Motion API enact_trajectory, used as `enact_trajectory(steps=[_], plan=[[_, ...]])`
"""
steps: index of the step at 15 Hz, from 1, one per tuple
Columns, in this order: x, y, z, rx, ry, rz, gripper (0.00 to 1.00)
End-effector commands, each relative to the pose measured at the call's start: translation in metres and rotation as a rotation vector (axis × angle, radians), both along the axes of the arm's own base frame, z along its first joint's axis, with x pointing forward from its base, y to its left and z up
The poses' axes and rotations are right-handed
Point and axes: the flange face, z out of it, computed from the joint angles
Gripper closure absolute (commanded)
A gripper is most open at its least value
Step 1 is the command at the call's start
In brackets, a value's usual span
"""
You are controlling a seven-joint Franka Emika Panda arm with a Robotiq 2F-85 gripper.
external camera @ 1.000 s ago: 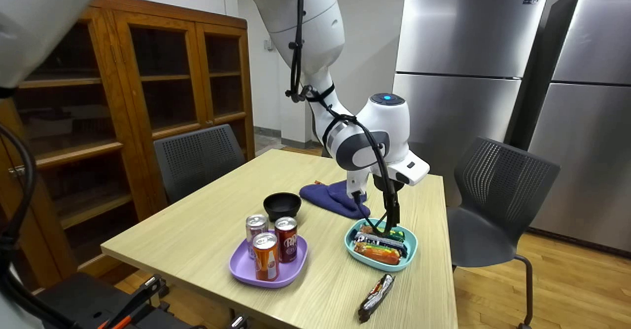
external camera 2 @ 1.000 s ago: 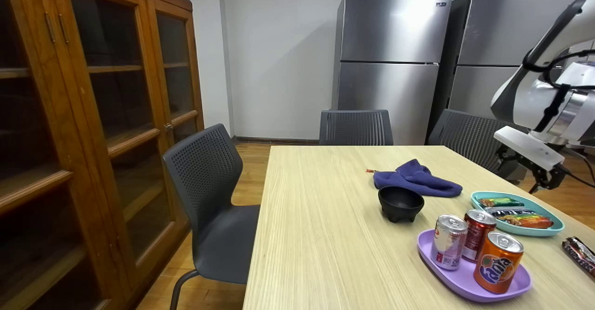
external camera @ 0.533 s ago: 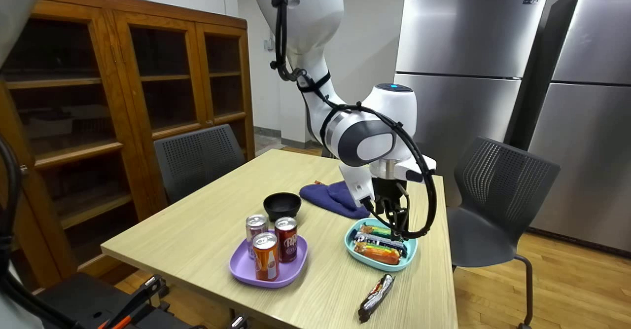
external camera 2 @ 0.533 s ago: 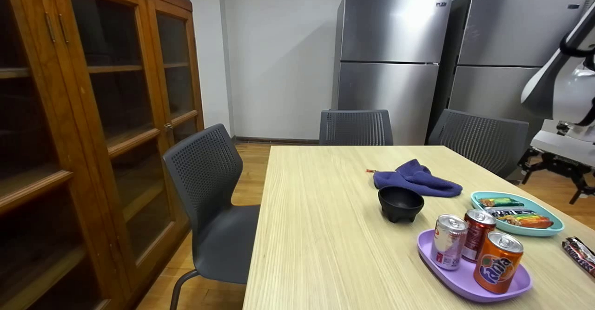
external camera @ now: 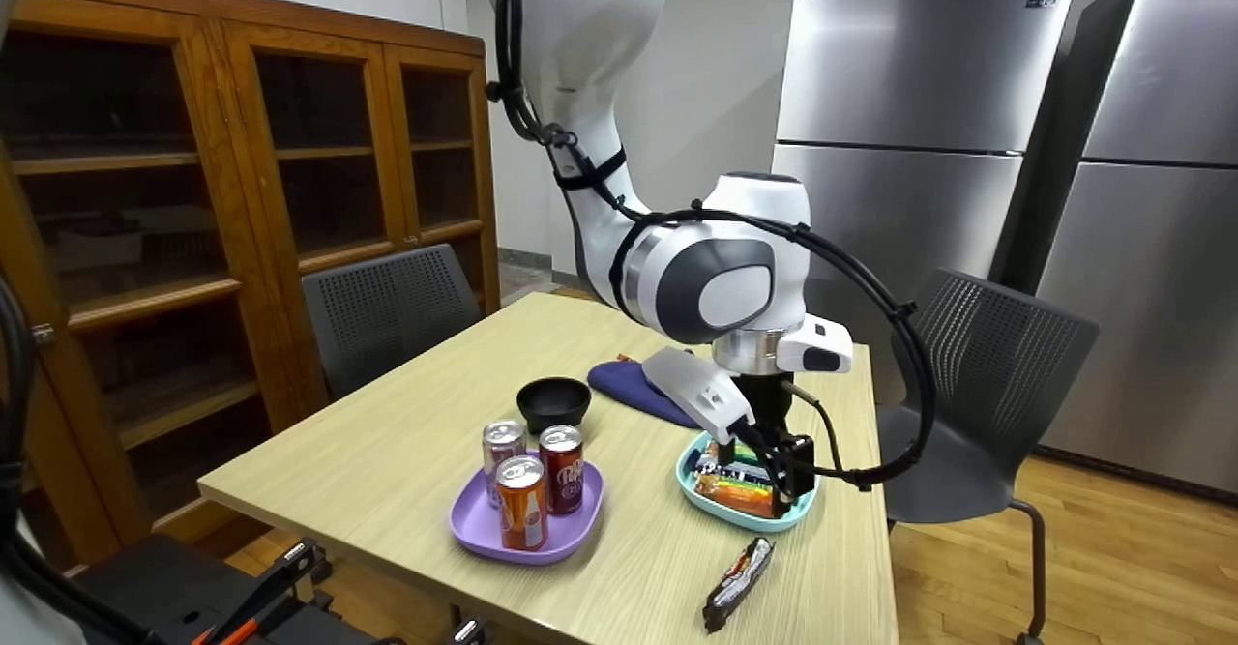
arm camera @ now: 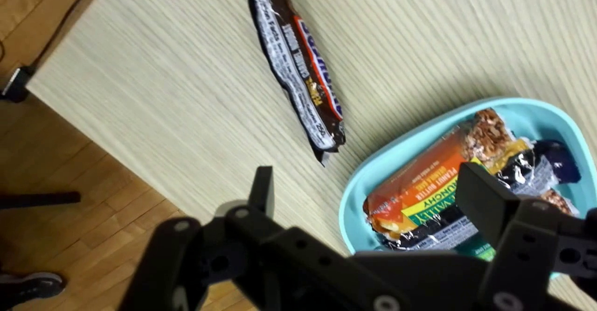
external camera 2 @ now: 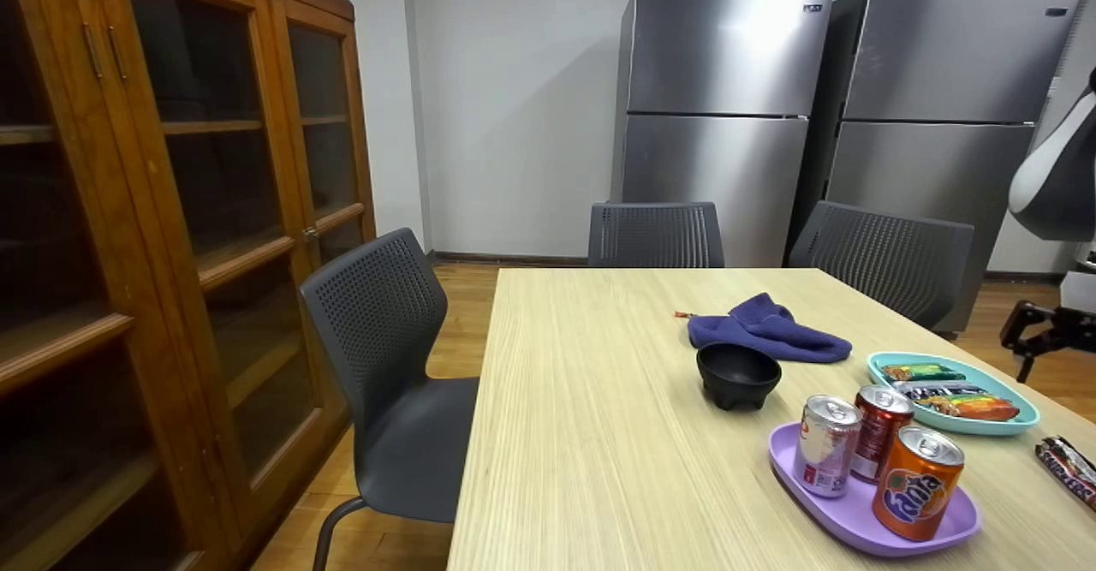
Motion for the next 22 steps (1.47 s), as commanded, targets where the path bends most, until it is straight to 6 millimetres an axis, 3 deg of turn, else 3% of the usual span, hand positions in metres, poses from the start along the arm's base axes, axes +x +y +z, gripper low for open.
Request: enact_trajectory(steps=[1,8,22], plan=[[-0.024,0.006,0.007,-0.004,0.056,0.098,0.00],[-0.040,0.003,-0.009,-0.017,0.124,0.123,0.00],[-0.019,0.001,-0.048,-0.004,0.185,0.153,0.00]])
